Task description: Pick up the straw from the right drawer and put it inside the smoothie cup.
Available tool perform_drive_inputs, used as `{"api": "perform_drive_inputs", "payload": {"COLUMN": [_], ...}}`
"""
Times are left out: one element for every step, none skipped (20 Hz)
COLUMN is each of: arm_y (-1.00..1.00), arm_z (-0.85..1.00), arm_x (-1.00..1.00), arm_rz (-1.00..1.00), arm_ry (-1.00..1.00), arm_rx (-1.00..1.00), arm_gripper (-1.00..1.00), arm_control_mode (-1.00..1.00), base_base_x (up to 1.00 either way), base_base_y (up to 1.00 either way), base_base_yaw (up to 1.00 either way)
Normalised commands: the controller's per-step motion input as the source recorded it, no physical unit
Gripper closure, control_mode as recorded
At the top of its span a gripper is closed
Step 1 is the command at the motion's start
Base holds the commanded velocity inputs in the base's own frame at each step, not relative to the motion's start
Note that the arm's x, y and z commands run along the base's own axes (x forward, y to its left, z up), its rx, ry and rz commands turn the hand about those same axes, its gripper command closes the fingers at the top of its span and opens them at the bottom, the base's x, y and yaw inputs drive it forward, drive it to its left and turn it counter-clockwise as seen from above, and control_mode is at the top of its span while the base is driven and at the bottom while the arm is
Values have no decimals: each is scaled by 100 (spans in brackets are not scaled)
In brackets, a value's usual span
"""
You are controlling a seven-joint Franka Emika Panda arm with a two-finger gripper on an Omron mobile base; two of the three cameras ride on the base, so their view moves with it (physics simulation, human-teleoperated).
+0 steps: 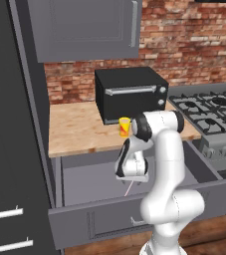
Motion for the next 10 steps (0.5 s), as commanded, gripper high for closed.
{"api": "perform_drive_inputs", "payload": {"arm_y": [0, 0, 0, 0, 0, 0, 0, 0, 0, 0], "arm_z": [-27, -29, -29, -29, -28, -27, -26, -26, -26, -26], "arm_x": [21, 20, 20, 20, 21, 21, 21, 21, 21, 20], "arm_rz": [-1, 0, 0, 0, 0, 0, -1, -1, -1, -1], "arm_ry": [0, 0, 0, 0, 0, 0, 0, 0, 0, 0], "arm_rx": [0, 0, 0, 0, 0, 0, 0, 0, 0, 0], "arm_gripper": [-100, -100, -100, -100, -100, -100, -100, -100, -100, -100], "arm_control_mode": [-100, -100, -100, -100, -100, -100, -100, -100, -100, -100], "base_base_x": [0, 0, 0, 0, 0, 0, 0, 0, 0, 0], "base_base_y": [0, 0, 0, 0, 0, 0, 0, 0, 0, 0], "base_base_yaw": [0, 0, 0, 0, 0, 0, 0, 0, 0, 0]}}
